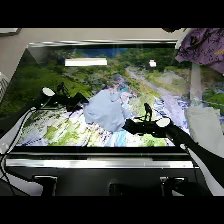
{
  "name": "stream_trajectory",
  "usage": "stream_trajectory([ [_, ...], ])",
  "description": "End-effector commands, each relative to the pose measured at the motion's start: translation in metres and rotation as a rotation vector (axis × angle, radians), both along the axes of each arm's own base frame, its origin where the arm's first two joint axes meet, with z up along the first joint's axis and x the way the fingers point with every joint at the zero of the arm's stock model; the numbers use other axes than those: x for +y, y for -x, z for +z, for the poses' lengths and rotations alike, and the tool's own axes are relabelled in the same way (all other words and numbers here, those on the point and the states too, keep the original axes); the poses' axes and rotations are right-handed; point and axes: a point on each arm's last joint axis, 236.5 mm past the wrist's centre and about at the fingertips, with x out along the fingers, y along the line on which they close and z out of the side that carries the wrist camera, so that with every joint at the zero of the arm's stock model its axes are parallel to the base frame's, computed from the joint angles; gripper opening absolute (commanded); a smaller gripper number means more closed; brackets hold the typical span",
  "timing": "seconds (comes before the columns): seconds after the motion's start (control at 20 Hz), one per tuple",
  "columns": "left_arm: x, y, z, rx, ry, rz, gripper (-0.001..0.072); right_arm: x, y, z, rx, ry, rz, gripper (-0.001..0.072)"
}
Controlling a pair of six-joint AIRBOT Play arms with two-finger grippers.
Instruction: Fold the clothes and pants, and hang the long-sleeved shirts on hangers.
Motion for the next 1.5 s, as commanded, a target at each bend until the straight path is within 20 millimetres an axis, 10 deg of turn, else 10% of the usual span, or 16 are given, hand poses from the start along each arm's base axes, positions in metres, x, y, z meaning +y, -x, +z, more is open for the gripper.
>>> stream_trajectory([
  [0.0,0.001,-0.011,-0.011,-0.023,-0.019,0.046,0.0579,-0.001,0.001,0.009,-0.030,0.003,0.015,0.0038],
  [0.05,0.000,-0.012,-0.014,-0.013,-0.016,0.061,0.0531,-0.001,0.000,0.012,-0.042,0.005,0.018,0.0038],
  [0.2,-0.003,-0.010,-0.022,0.012,0.000,0.069,0.0022,-0.001,0.000,0.021,-0.067,0.000,0.019,0.0038],
  [0.4,0.005,-0.025,0.008,-0.053,0.005,0.075,0.0016,-0.006,-0.011,0.045,-0.174,0.052,0.061,0.0036],
  [0.55,0.042,-0.054,0.084,-0.244,-0.073,0.088,0.0014,-0.036,-0.048,0.095,-0.347,0.276,0.105,0.0036],
  [0.75,0.111,-0.064,0.261,-0.607,-0.247,0.156,0.0015,-0.089,-0.102,0.232,-0.660,0.588,0.084,0.0036],
  [1.05,0.168,0.055,0.488,-1.024,-0.518,0.302,0.0015,-0.139,-0.058,0.442,-1.051,0.713,-0.052,0.0036],
  [1.25,0.201,0.163,0.555,-1.139,-0.650,0.466,0.0015,-0.184,0.018,0.519,-1.201,0.735,-0.210,0.0036],
  [1.45,0.223,0.229,0.586,-1.210,-0.717,0.592,0.0015,-0.216,0.050,0.538,-1.232,0.775,-0.319,0.0036],
])
